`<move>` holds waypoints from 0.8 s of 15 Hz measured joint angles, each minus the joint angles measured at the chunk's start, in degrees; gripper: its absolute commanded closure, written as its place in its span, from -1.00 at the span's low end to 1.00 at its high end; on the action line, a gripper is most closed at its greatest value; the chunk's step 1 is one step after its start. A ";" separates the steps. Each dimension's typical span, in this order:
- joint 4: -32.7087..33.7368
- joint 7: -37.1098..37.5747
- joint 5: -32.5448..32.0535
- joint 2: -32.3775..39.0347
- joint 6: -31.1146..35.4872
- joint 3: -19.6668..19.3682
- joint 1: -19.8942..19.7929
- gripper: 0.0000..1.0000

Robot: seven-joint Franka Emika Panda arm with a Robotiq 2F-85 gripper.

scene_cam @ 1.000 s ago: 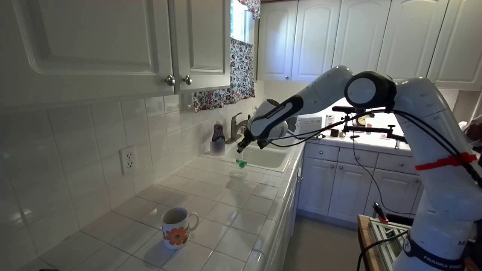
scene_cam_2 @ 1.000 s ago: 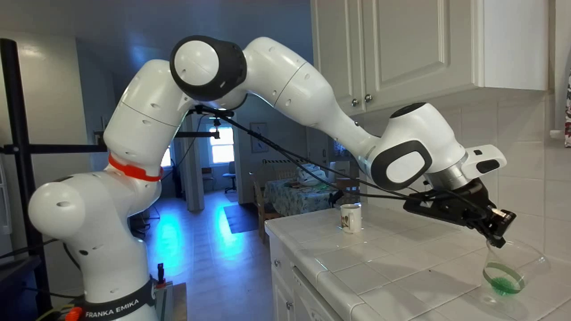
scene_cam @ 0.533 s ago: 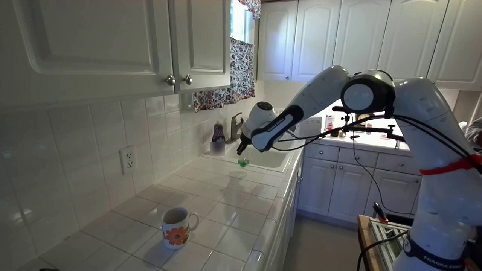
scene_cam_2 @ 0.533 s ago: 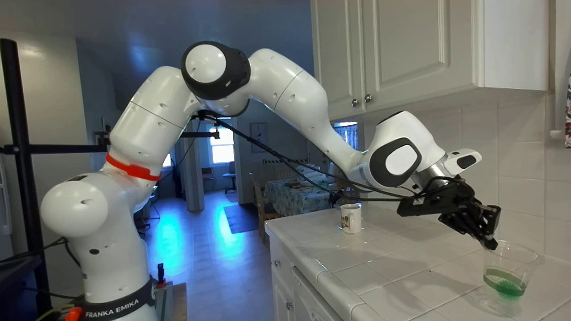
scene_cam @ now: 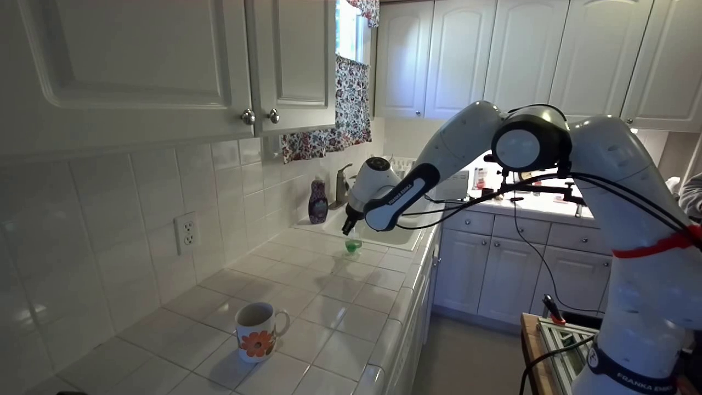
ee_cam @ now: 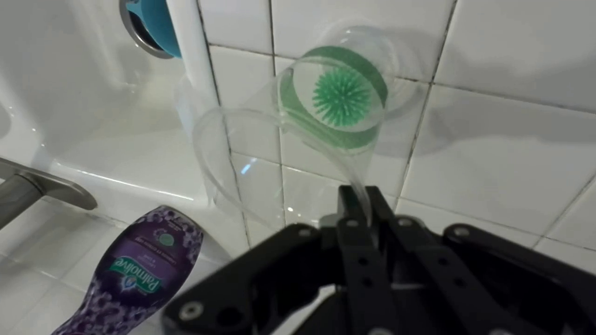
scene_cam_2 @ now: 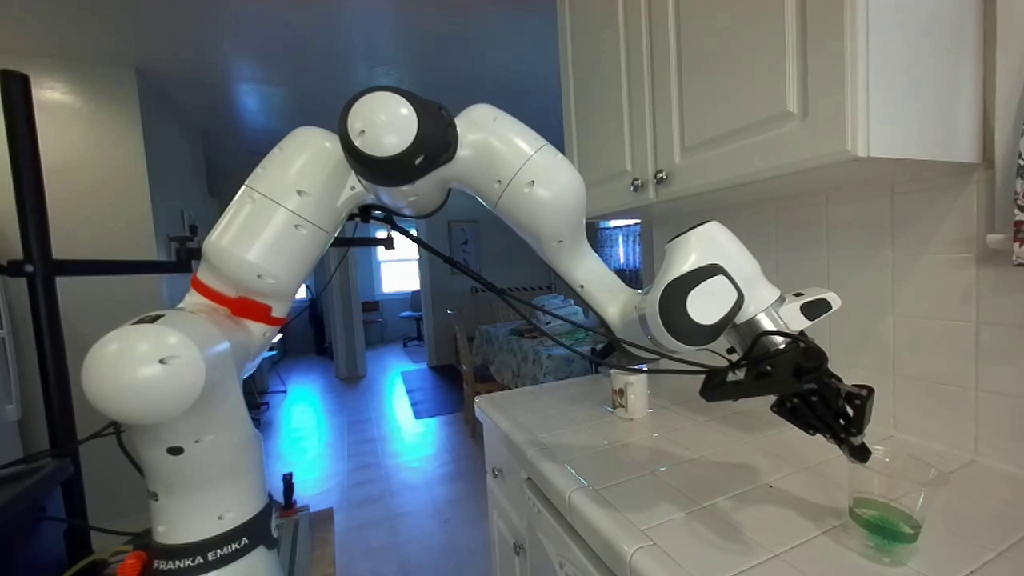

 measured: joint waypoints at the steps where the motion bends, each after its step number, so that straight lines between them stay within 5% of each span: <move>1: -0.05 0.45 -0.44 0.24 0.01 -0.46 0.40 0.09; 8: -0.73 1.73 -1.26 0.61 1.03 -1.51 1.14 -0.96; 12: -2.98 1.92 -0.57 -1.44 3.25 -1.23 0.53 -1.00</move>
